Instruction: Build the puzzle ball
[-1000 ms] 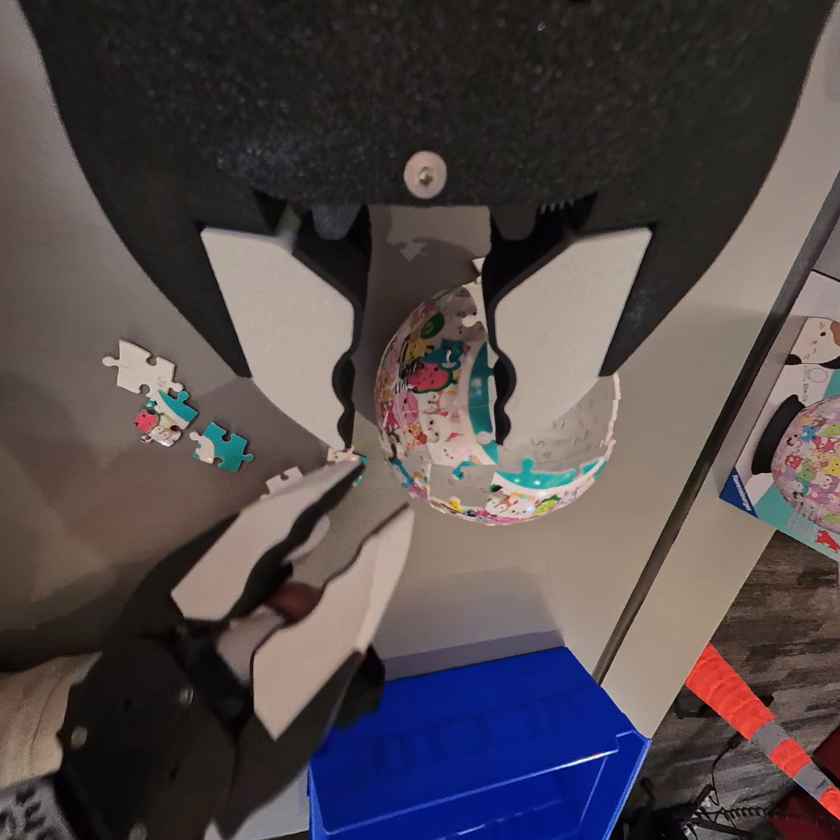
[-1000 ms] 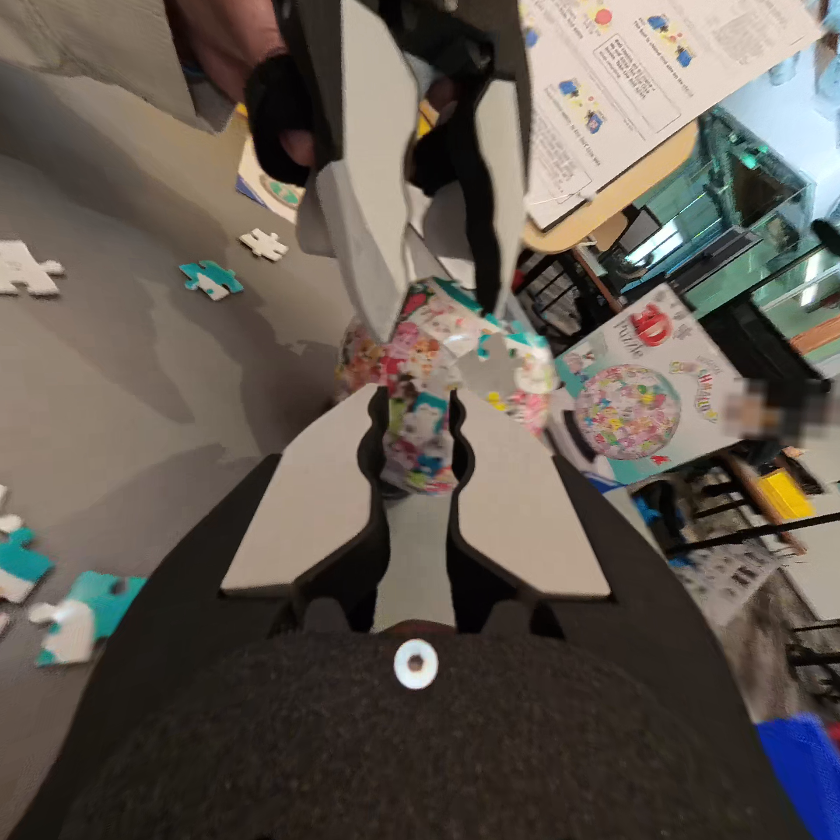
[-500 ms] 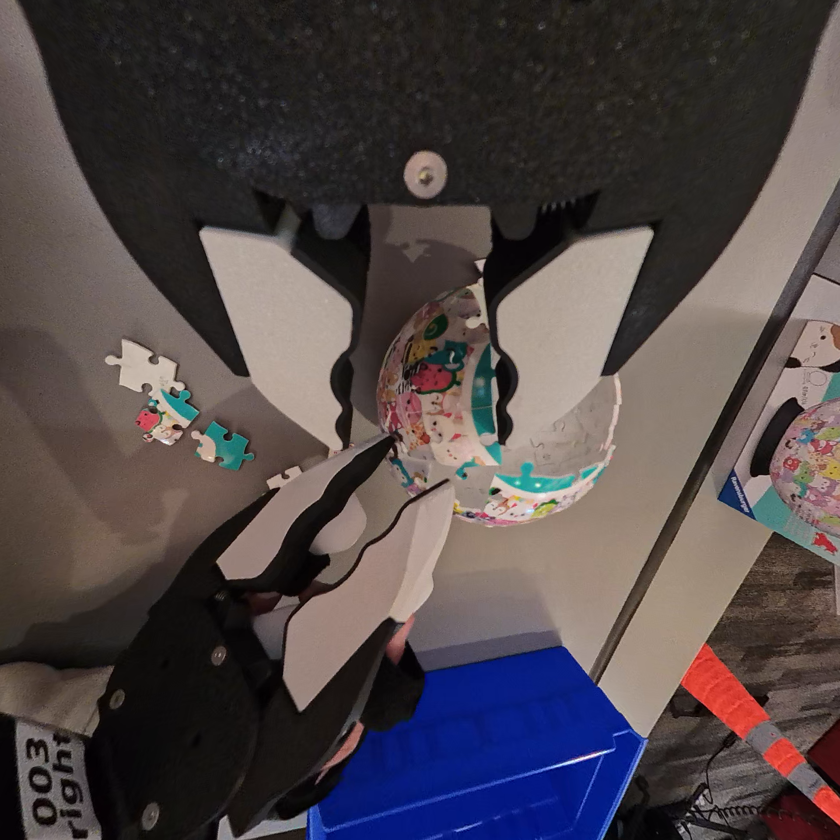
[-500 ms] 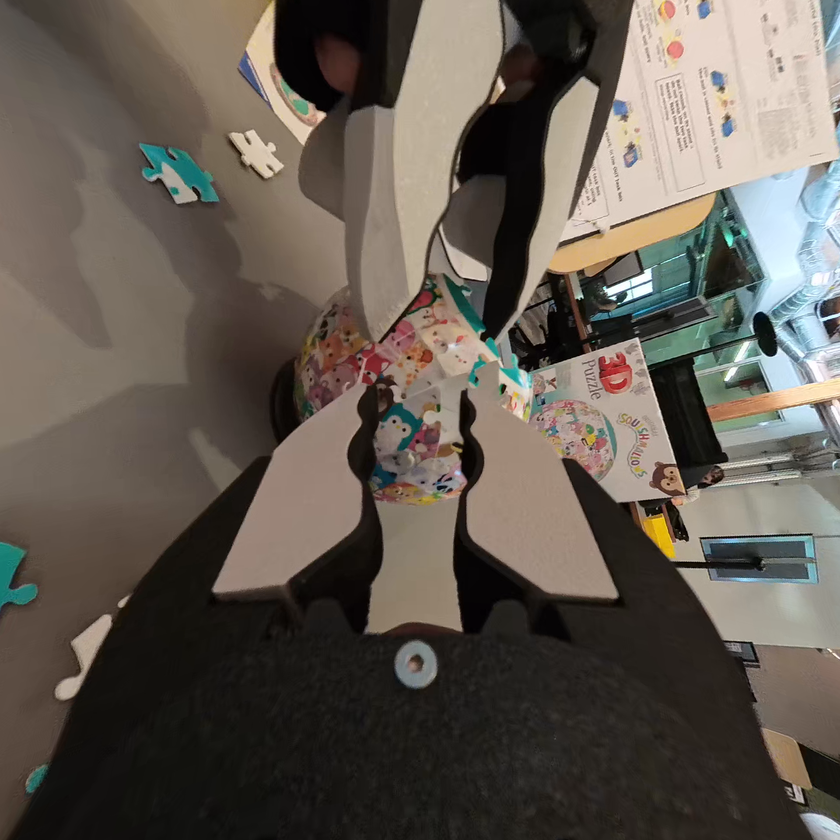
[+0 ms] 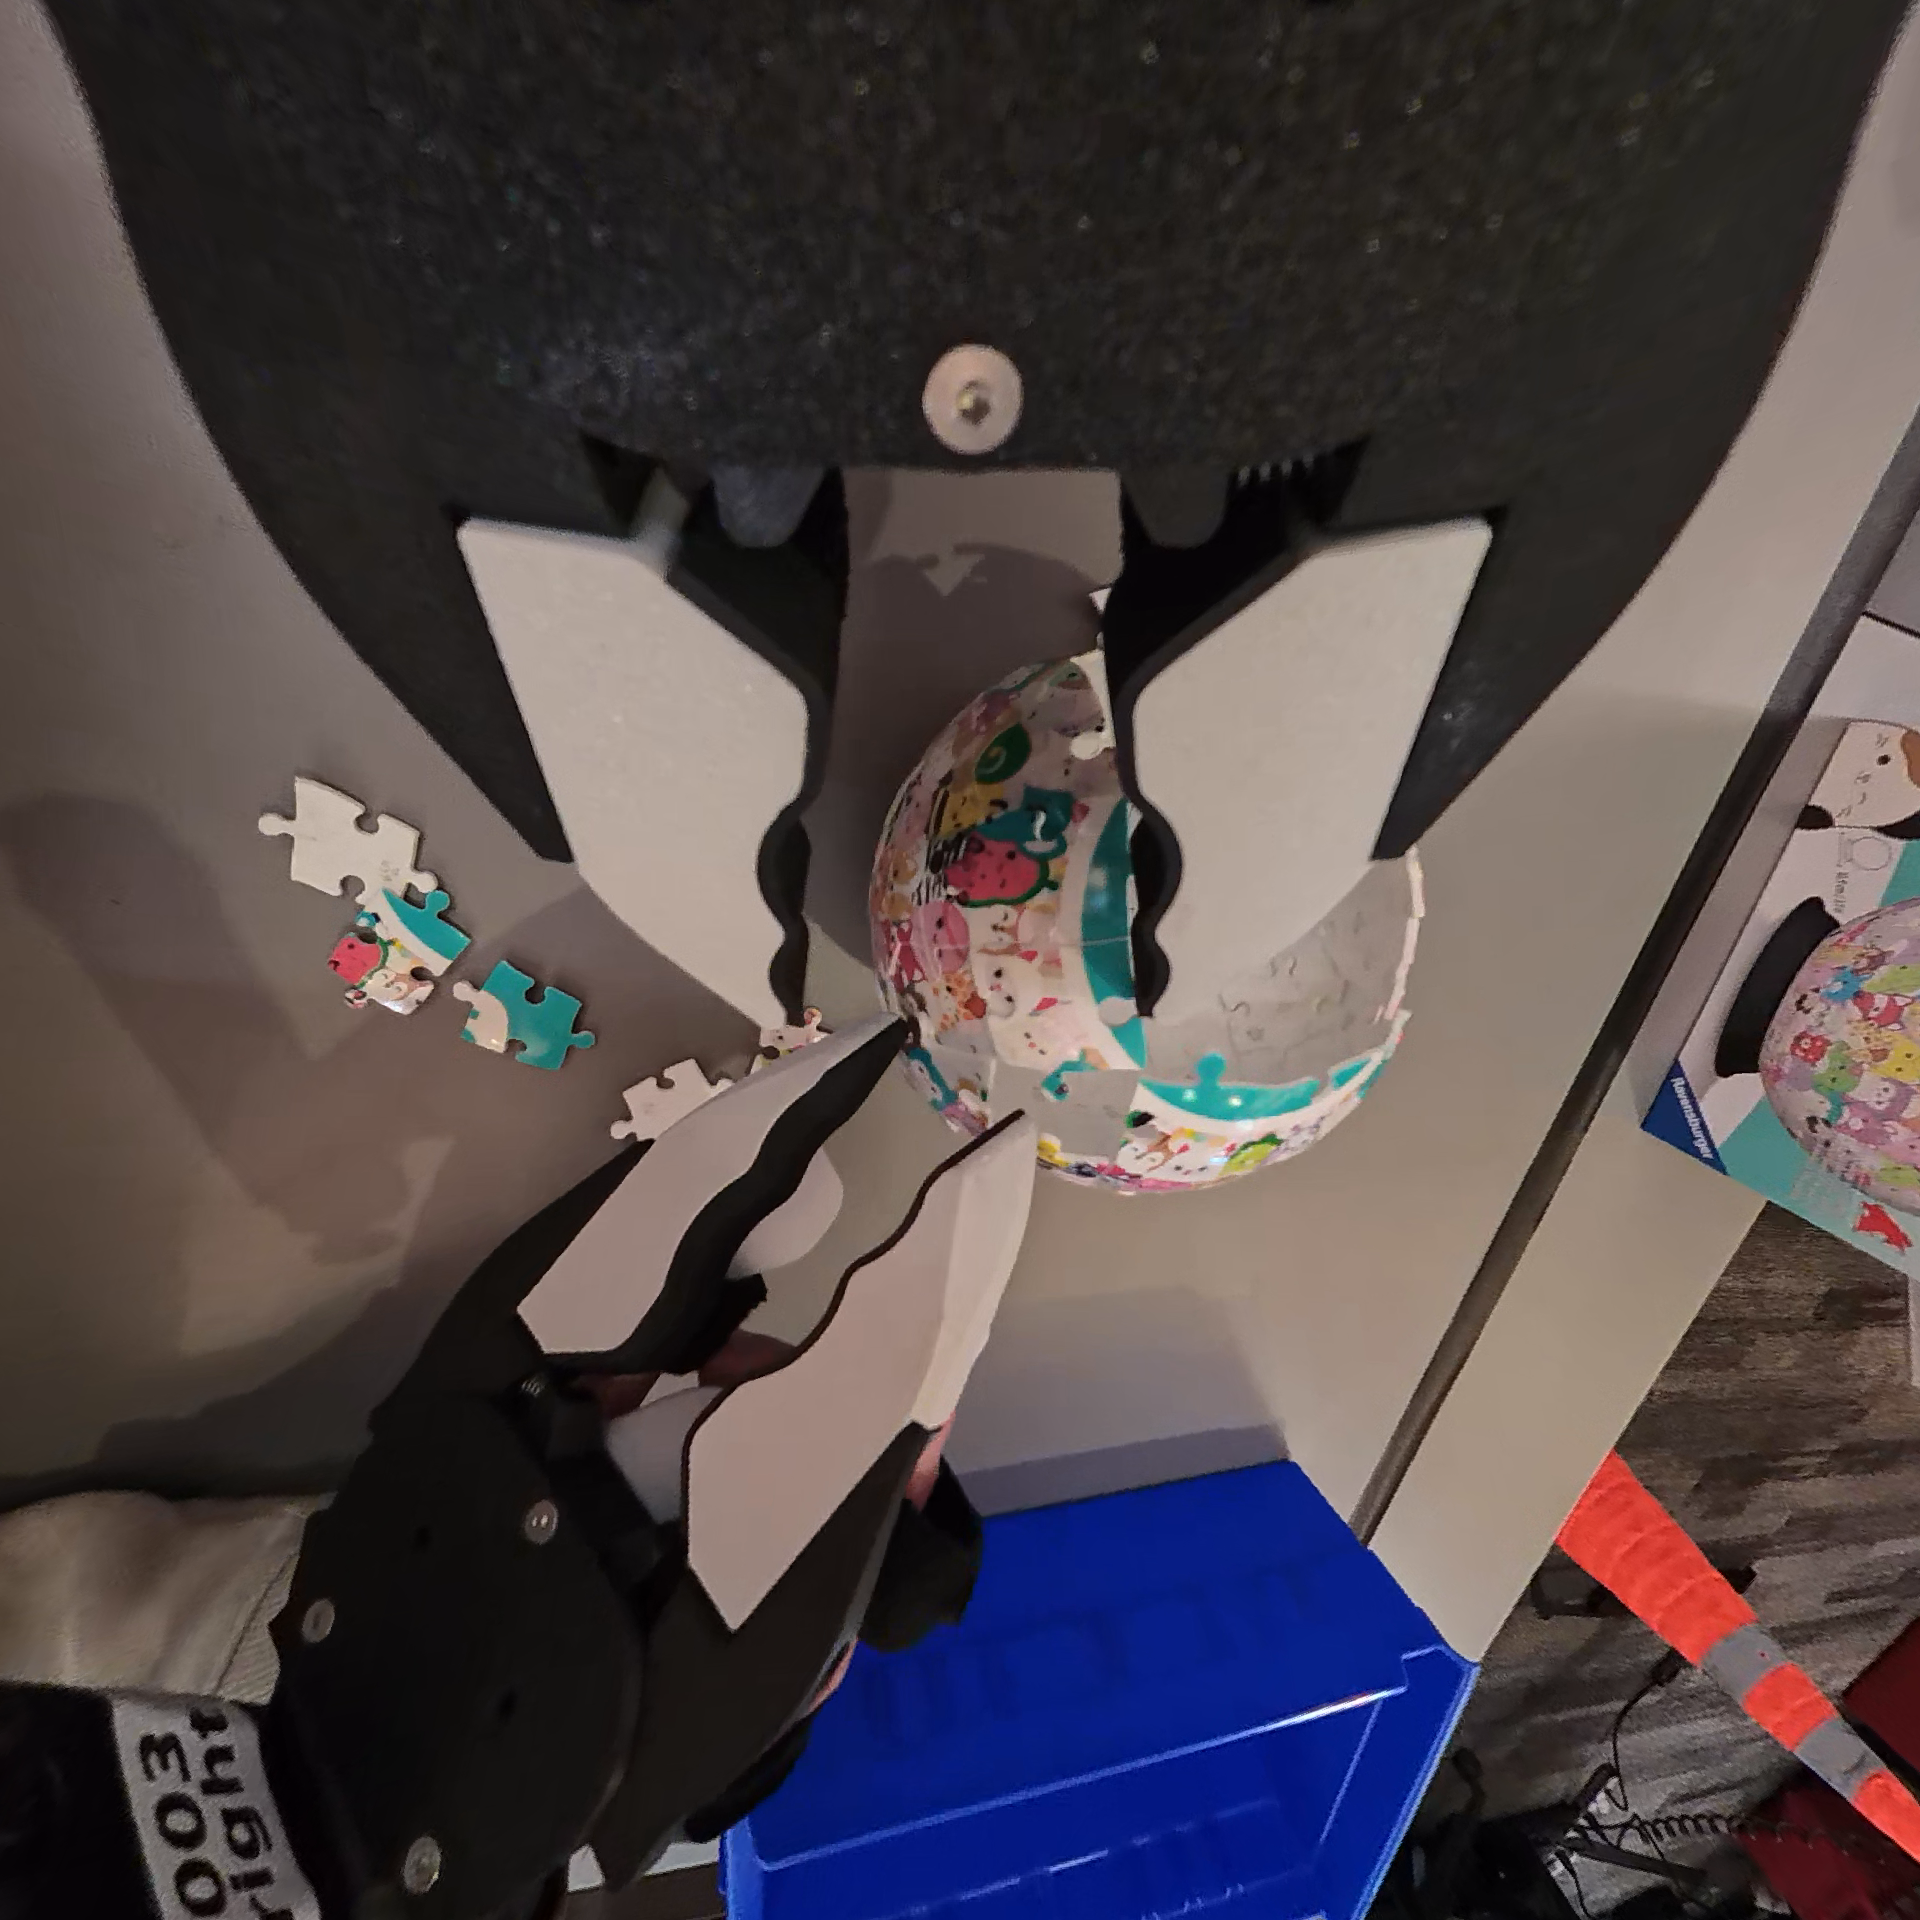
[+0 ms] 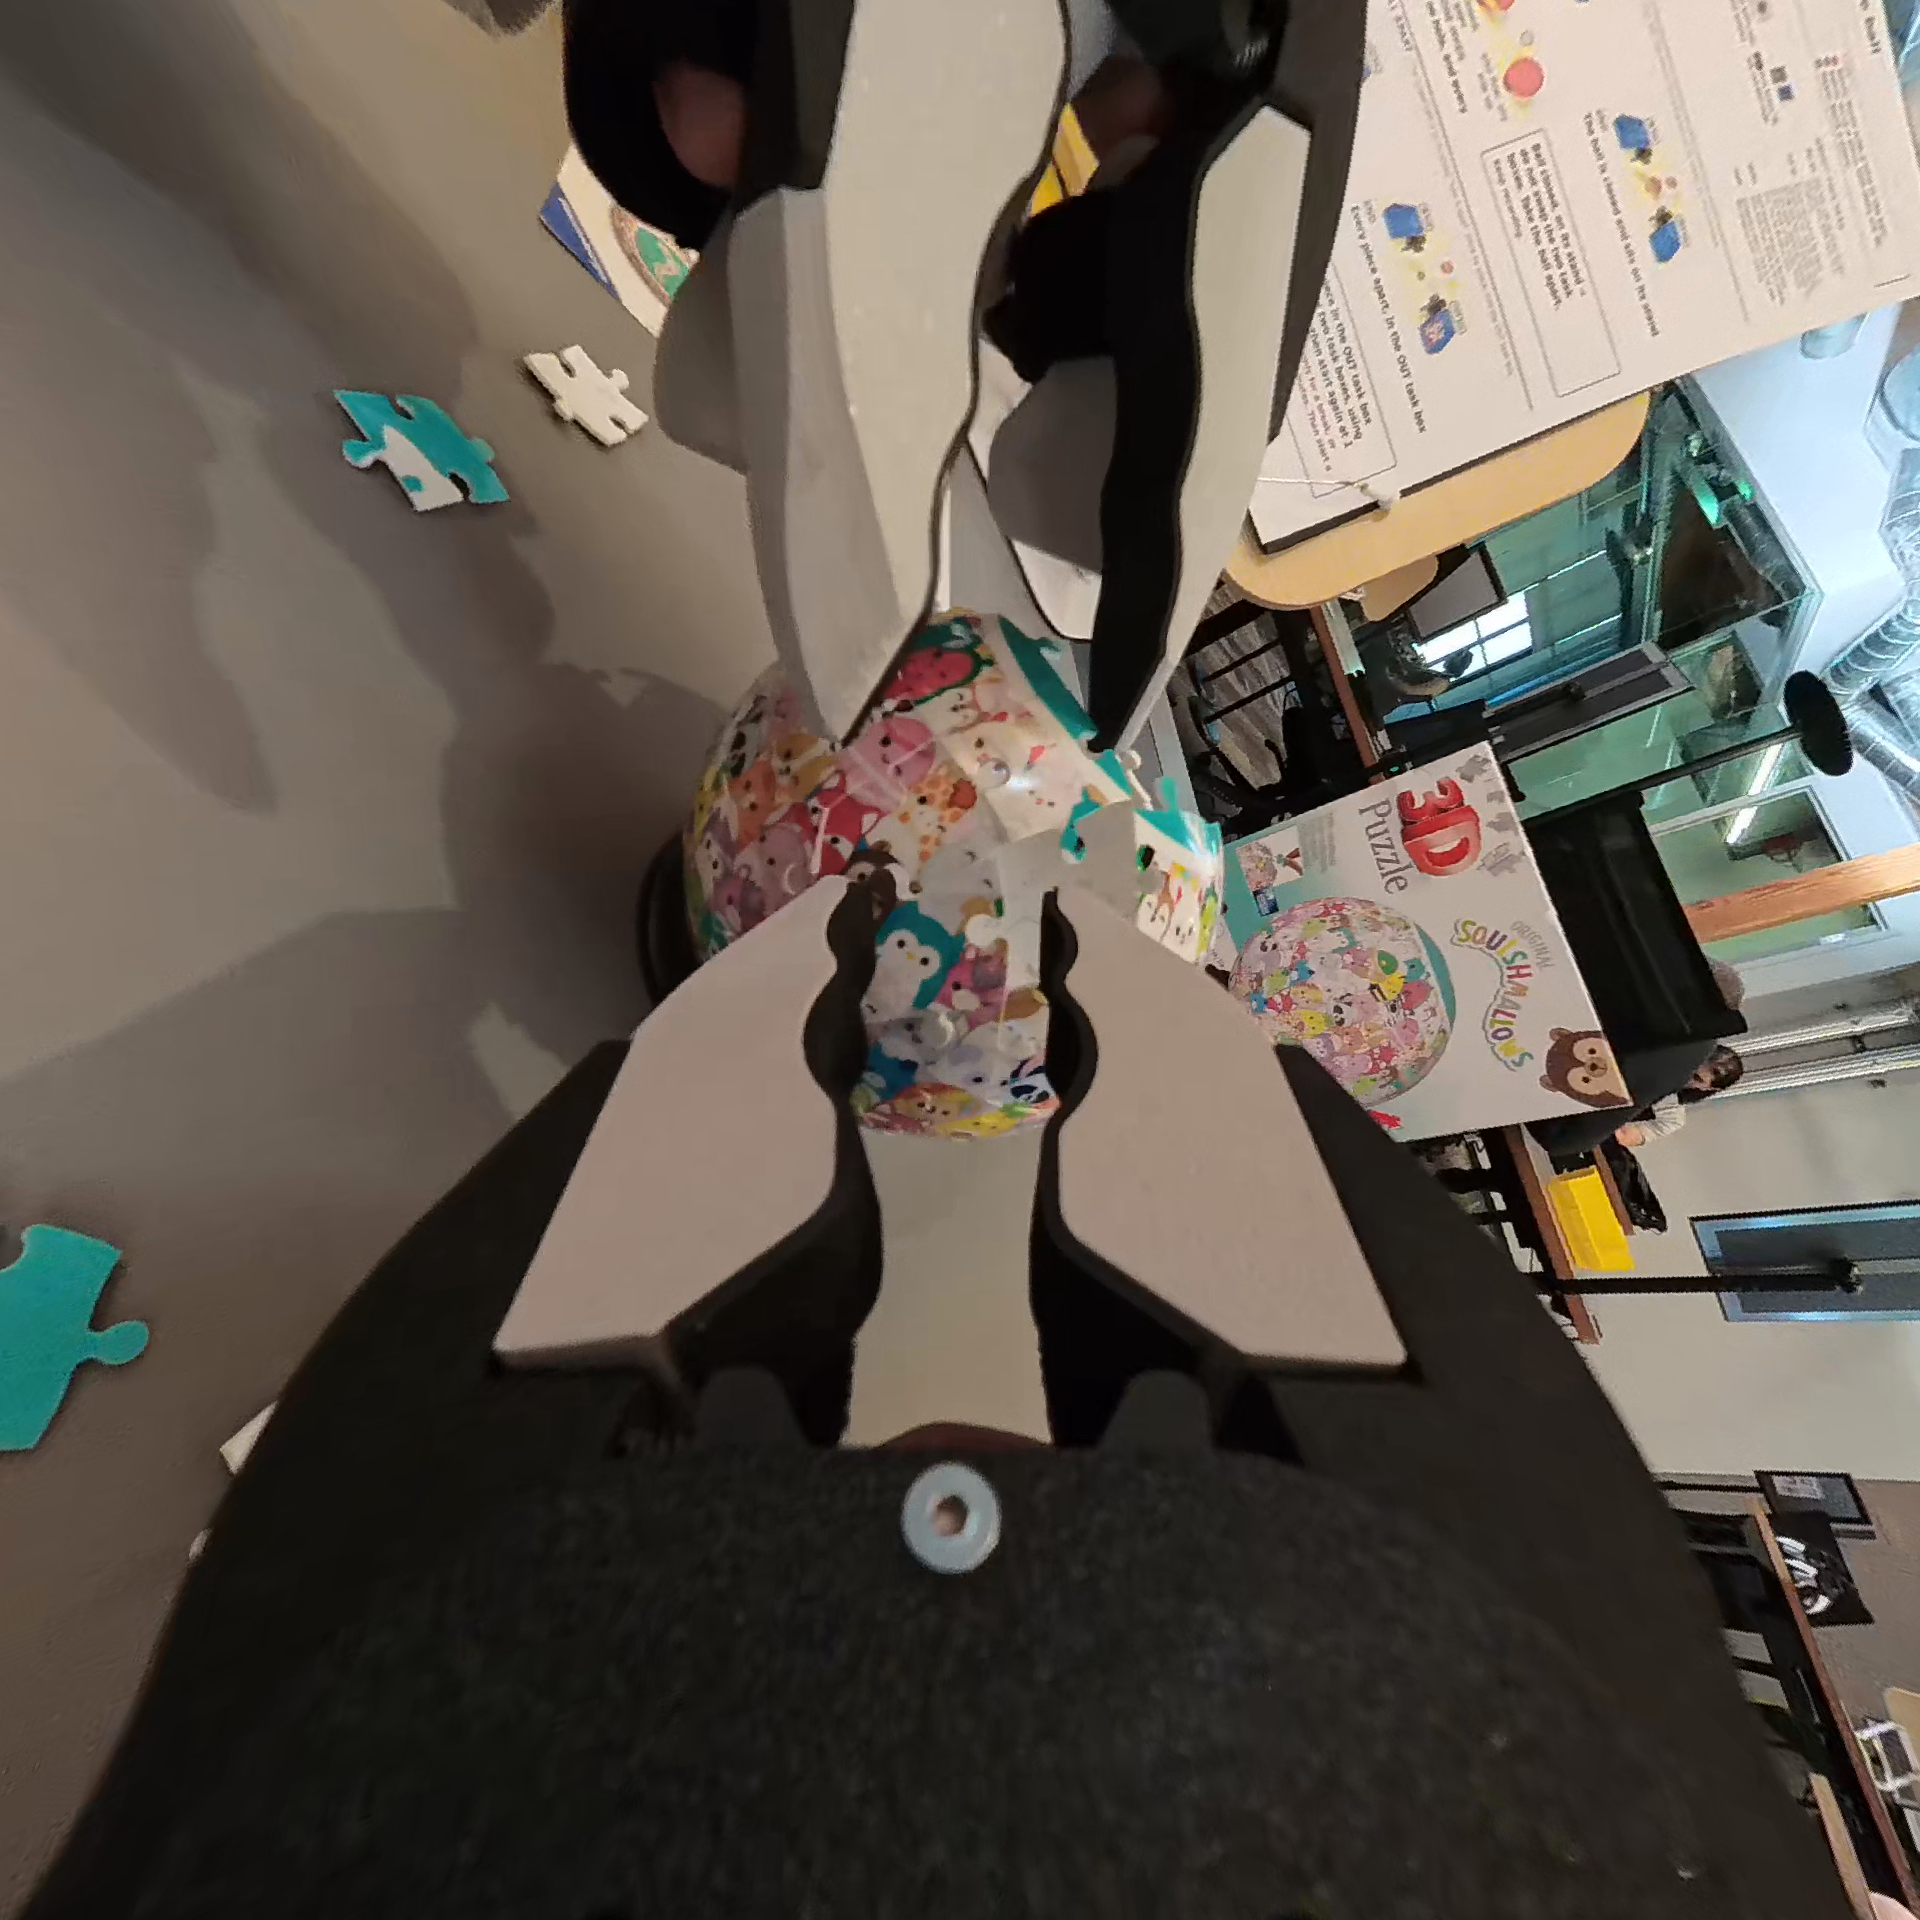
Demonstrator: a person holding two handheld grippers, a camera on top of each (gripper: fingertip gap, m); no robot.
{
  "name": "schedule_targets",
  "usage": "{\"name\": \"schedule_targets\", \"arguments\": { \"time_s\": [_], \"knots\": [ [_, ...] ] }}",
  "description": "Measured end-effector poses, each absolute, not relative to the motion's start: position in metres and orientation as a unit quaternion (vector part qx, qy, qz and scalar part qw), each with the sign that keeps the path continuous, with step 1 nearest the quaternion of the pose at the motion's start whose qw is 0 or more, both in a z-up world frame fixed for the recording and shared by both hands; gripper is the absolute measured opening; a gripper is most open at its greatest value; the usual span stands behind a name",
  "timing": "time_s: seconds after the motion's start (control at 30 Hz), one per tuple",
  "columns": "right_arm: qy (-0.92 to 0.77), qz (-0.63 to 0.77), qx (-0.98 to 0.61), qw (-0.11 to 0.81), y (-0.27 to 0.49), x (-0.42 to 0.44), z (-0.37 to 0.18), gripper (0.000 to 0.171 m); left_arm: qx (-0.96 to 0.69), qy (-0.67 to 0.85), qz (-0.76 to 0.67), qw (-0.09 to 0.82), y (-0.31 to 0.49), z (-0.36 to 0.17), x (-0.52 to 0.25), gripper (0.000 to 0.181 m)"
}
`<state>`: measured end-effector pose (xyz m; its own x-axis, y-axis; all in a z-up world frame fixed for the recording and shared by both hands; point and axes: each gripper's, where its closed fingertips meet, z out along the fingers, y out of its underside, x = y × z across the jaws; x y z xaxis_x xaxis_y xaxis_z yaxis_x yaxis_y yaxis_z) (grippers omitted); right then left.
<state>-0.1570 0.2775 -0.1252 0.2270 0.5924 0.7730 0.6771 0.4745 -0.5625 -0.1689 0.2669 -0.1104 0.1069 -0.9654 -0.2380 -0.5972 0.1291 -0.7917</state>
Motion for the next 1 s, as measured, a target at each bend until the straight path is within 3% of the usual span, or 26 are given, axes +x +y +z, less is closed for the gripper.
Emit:
{"name": "schedule_targets", "arguments": {
  "time_s": [1.0],
  "knots": [
    [-0.629,-0.037,-0.503,0.591,0.2781,-0.1553,-0.1300,0.035,-0.616,0.637,-0.213,0.412,0.2677,-0.1129,-0.1655,0.057]
  ]
}}
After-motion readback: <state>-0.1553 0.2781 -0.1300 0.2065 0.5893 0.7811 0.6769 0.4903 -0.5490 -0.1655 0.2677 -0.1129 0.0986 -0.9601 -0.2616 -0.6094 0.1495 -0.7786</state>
